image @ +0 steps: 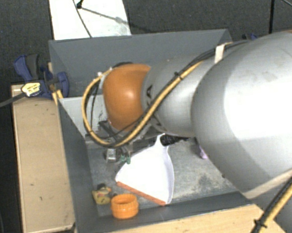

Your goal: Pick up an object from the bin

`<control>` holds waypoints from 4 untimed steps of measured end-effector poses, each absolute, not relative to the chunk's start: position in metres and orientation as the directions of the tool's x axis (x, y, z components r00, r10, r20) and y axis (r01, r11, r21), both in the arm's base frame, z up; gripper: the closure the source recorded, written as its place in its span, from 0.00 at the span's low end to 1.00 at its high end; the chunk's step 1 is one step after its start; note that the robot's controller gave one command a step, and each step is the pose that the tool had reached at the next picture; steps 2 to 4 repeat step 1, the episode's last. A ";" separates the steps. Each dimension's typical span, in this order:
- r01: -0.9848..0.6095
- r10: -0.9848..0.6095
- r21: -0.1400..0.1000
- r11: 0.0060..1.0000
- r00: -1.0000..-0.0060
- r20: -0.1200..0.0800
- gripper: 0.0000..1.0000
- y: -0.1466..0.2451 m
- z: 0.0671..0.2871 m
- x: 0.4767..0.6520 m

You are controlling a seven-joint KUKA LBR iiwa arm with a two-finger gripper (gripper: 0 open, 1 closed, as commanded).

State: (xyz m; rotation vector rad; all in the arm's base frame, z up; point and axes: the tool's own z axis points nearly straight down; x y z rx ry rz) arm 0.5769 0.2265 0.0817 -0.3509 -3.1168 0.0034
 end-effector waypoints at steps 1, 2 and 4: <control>0.223 0.223 -0.002 0.975 -0.975 0.004 1.00 0.227 0.103 0.577; 0.223 0.223 -0.002 0.975 -0.975 0.004 1.00 0.227 0.103 0.577; 0.223 0.223 -0.002 0.975 -0.975 0.004 1.00 0.227 0.103 0.577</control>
Offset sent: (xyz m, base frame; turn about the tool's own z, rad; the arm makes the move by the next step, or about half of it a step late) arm -0.0001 0.0001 0.1170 0.0000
